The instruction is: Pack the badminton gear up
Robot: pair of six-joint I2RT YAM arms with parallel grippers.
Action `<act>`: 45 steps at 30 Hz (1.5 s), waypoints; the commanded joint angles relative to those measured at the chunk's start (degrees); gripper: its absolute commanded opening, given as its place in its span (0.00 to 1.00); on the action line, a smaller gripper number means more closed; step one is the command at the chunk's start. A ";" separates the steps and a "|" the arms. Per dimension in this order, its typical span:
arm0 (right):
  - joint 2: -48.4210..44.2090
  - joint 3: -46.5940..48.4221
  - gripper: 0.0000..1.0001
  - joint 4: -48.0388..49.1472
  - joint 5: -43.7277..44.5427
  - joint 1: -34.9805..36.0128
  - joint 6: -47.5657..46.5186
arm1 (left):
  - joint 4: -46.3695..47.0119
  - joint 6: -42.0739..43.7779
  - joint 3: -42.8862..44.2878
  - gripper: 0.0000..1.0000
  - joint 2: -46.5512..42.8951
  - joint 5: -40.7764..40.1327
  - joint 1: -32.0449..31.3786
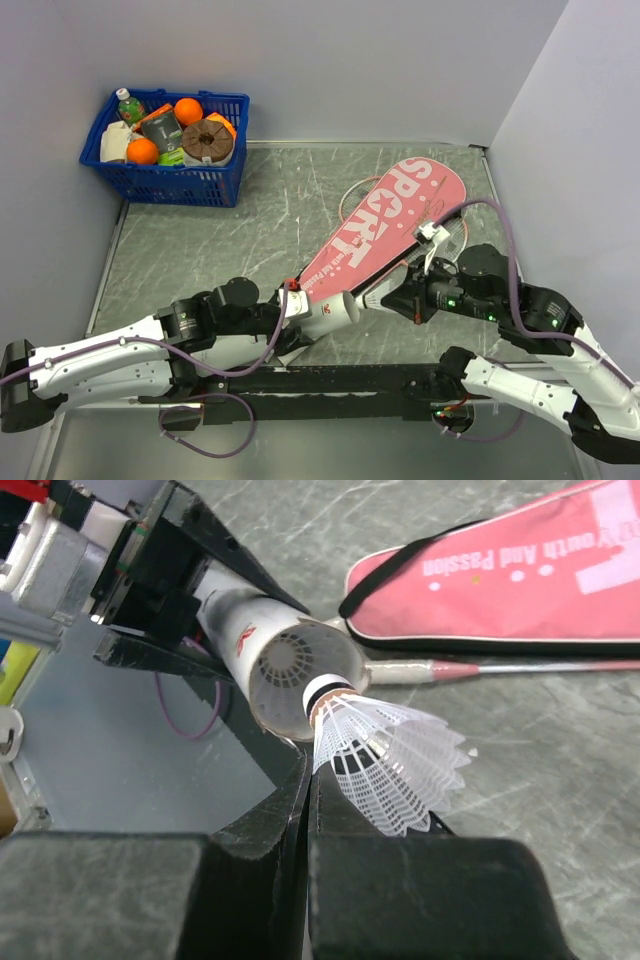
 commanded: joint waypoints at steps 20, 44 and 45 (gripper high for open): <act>8.44 -17.31 0.00 31.94 -19.06 -0.07 7.69 | 2.40 -0.63 1.89 0.01 -3.48 1.57 -0.84; -0.87 -15.49 0.55 19.23 -1.51 -1.56 8.76 | 2.58 -0.81 1.89 0.01 -5.59 1.48 -0.84; -1.84 -14.78 0.57 15.73 0.86 -1.74 8.75 | 2.58 -0.72 1.98 0.01 -5.41 1.39 -0.93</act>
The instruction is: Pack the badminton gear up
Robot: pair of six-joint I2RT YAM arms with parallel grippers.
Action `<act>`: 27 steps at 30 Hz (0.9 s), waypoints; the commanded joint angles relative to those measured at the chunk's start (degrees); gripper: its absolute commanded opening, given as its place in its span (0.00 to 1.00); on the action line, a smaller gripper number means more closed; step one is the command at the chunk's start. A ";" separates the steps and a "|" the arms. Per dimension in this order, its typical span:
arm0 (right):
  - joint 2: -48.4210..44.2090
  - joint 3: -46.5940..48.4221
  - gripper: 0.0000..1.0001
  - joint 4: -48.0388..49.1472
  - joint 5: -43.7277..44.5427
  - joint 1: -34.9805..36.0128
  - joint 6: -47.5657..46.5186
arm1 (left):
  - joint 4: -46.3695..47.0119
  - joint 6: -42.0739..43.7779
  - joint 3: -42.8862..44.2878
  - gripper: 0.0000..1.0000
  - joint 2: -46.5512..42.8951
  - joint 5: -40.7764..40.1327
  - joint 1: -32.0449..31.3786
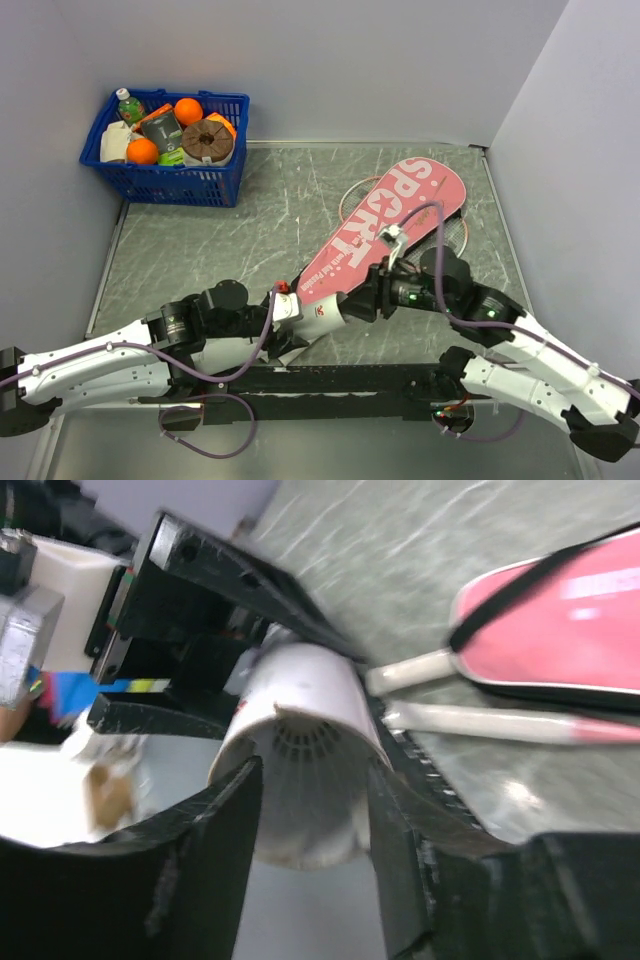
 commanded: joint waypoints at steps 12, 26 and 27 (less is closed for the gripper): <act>-0.44 1.24 0.63 -23.07 25.52 -21.54 -1.69 | 3.58 -1.62 3.01 0.01 0.21 -1.66 -0.36; 13.53 -8.79 0.59 -9.09 28.22 -38.17 -1.51 | 2.26 -2.50 3.80 0.01 0.47 -7.99 -0.28; 14.41 -9.58 0.58 -8.74 27.97 -38.87 -1.77 | 2.08 -2.59 4.33 0.01 0.65 -8.08 -0.28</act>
